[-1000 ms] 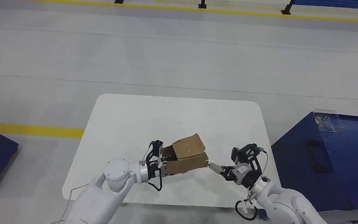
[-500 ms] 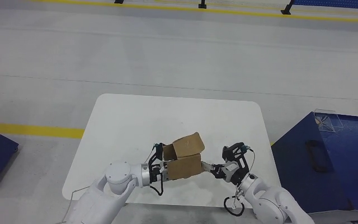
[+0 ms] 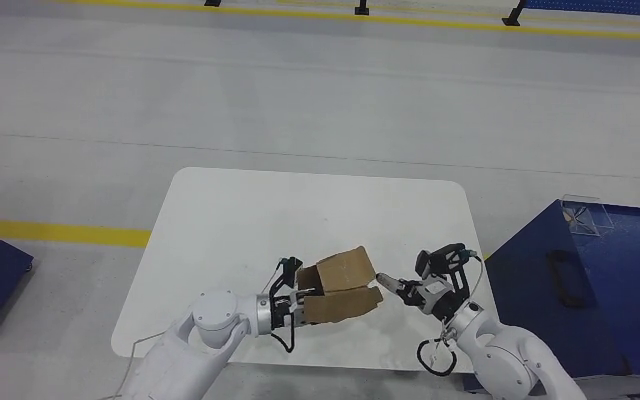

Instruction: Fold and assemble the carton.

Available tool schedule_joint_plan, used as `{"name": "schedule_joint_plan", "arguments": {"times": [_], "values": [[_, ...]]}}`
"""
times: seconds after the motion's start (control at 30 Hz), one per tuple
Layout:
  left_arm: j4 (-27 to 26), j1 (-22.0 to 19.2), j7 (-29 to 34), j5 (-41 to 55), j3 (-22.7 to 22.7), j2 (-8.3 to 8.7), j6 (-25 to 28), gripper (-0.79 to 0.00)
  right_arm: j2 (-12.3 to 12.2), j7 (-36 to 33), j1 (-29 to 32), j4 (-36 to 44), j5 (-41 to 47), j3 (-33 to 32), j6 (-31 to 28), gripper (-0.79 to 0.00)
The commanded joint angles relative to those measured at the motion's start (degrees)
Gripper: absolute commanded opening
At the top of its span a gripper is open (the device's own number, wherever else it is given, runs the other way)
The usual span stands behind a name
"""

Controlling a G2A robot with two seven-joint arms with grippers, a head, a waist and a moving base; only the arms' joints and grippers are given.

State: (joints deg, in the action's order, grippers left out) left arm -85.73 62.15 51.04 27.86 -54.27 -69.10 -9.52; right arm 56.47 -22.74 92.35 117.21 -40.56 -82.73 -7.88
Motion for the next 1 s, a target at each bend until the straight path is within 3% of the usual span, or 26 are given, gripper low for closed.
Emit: {"name": "schedule_joint_plan", "arguments": {"times": [0.0, 0.33, 0.97], "values": [[-0.1, -0.1, 0.2, -0.3, 0.3, -0.05, -0.1, -0.785, 0.1, -0.7, -0.2, 0.3, -0.2, 0.5, -0.6, 0.0], [0.2, -0.7, 0.0, -1.2, 0.9, -0.22, -0.1, -0.785, 0.5, -2.3, -1.9, -0.2, -1.3, 3.4, -1.2, 0.0], [0.8, 0.8, -3.3, 1.4, -2.5, -0.08, 3.0, -0.785, 0.5, -1.4, 1.5, 1.3, -0.8, -2.1, -1.8, 0.0]]}}
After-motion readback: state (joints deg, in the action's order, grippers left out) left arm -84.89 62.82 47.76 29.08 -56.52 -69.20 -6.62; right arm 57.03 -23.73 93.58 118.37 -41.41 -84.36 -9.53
